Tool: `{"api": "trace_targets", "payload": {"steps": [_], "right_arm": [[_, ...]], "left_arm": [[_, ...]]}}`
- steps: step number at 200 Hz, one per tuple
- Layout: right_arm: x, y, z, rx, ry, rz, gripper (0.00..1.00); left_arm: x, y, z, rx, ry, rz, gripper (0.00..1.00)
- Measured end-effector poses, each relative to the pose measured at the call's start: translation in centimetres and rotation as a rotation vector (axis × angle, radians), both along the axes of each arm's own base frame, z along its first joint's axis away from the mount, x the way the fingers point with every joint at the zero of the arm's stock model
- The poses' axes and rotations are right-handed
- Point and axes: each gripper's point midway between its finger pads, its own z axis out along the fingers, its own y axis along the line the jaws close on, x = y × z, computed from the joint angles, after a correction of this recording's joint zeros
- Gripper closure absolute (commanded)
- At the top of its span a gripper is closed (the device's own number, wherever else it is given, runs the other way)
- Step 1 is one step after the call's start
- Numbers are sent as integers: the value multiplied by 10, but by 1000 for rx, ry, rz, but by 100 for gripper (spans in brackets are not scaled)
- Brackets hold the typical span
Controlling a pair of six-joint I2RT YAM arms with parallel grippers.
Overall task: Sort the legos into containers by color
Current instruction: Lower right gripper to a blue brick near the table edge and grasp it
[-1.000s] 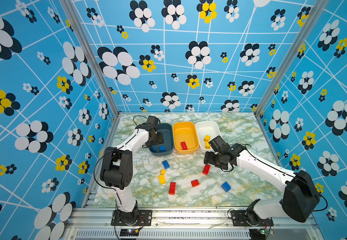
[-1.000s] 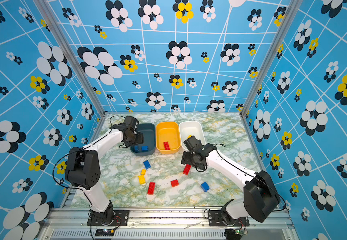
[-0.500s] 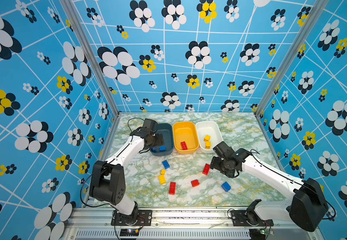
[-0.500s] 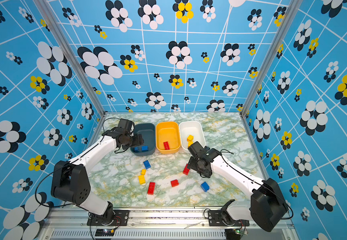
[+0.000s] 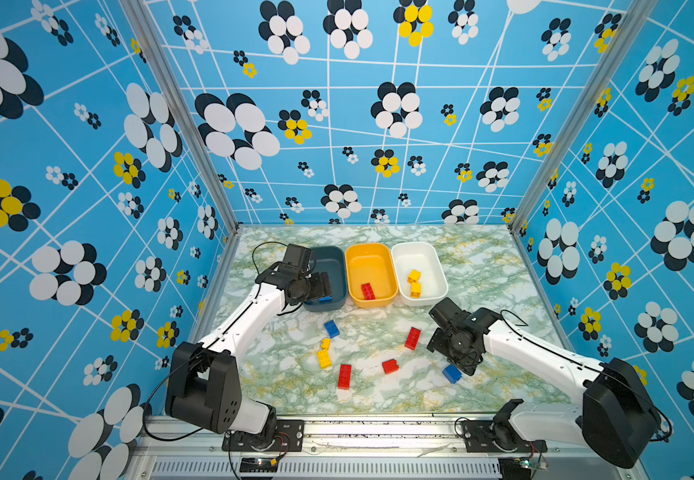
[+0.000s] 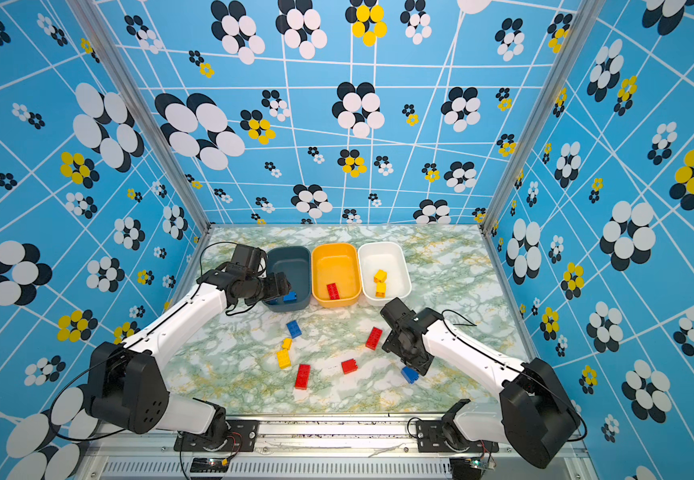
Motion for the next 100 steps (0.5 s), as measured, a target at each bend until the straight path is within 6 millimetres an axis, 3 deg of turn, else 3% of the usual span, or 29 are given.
{"api": "trace_targets", "payload": {"steps": [100], "right_arm": [[-25,-4,-18,35,73,-68,16]], "left_arm": [[-2,-1,-2,0,6,-3,11]]}}
